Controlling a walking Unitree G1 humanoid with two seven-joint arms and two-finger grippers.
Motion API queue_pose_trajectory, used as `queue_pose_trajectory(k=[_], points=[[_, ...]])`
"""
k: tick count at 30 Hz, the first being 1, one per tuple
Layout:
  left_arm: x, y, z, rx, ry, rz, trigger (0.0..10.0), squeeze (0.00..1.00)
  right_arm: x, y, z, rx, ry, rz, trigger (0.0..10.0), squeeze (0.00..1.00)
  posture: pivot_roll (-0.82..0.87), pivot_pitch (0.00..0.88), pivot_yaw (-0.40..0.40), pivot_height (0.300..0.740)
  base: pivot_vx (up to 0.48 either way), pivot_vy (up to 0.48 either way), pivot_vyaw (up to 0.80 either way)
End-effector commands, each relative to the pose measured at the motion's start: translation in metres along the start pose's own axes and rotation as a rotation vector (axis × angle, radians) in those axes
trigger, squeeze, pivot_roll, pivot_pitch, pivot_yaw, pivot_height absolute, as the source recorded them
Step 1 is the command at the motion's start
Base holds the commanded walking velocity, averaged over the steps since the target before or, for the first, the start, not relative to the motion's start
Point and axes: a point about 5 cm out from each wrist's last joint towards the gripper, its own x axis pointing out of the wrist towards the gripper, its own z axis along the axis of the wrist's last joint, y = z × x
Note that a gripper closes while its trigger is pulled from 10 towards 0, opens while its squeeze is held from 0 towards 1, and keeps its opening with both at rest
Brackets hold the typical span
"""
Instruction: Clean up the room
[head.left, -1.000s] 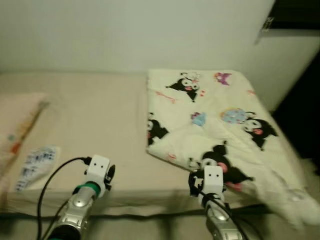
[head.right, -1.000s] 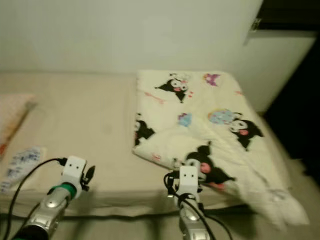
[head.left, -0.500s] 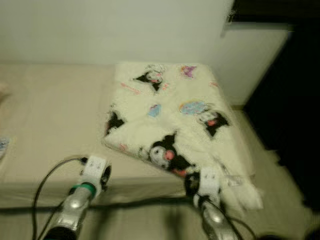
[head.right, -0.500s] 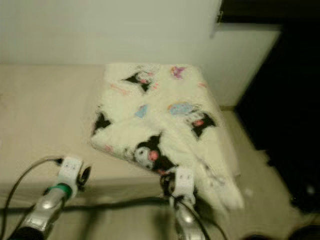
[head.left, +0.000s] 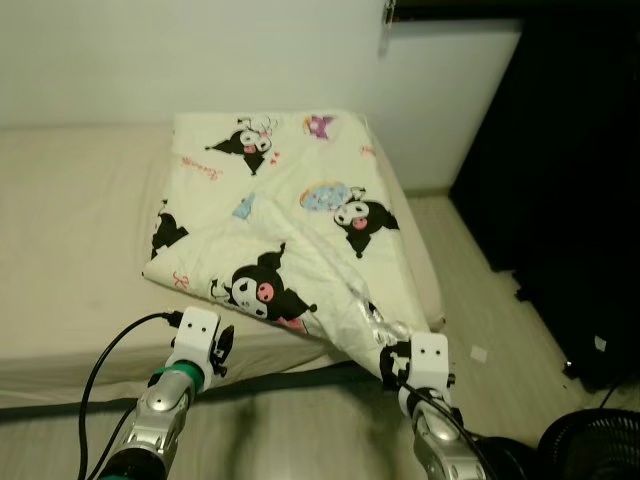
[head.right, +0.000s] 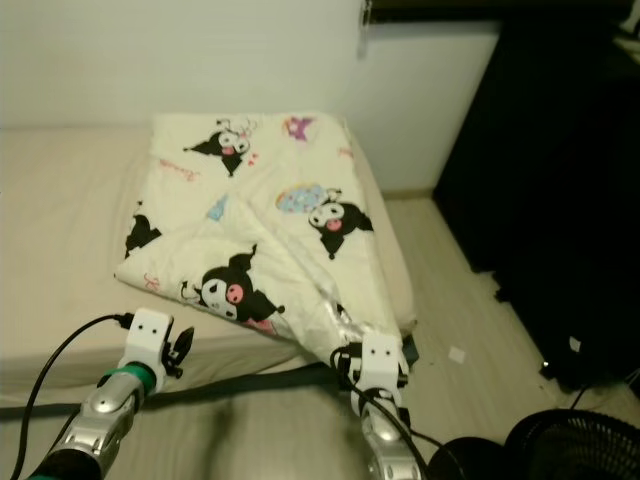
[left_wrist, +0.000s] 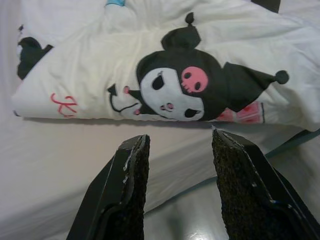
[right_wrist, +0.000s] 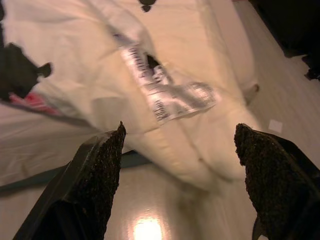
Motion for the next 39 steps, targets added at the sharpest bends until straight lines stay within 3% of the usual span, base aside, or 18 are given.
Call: queue_pose_trajectory(k=[1,12,23,35,39], points=[[-0.0048,0.0082,-0.0078,0.008,0.024,0.026,10.0,0.0,-0.0026,0.0077,-0.0059,0.005,0.023,0.019,10.0,0.0,0.04,0.039,0.051,0.74,0.0,0.48,0.0],[-0.0034,0.0052,-0.0046,0.082,0.01,0.003,10.0,0.0,-0.0025,0.0079,-0.0054,0.01,0.022,0.017,10.0,0.0,0.04,0.039,0.051,0.74,0.0,0.133,0.0],[-0.0026,0.0045,-0.0002,0.065,-0.017,-0.014,10.0,0.0,-0.0014,0.0055,-0.0041,0.025,0.018,0.0,10.0,0.0,0.04,0.037,0.051,0.74,0.0,0.0,0.0],[-0.0026,0.0057,0.0009,0.059,-0.024,-0.018,10.0,0.0,-0.0008,0.0066,-0.0046,0.039,0.024,-0.011,10.0,0.0,0.04,0.024,0.057,0.74,0.281,0.0,0.0],[-0.0027,0.0063,0.0008,0.061,-0.023,-0.019,10.0,0.0,0.0002,0.0054,-0.0037,0.0,0.023,-0.012,10.0,0.0,0.04,0.022,0.059,0.74,0.308,0.0,0.0]])
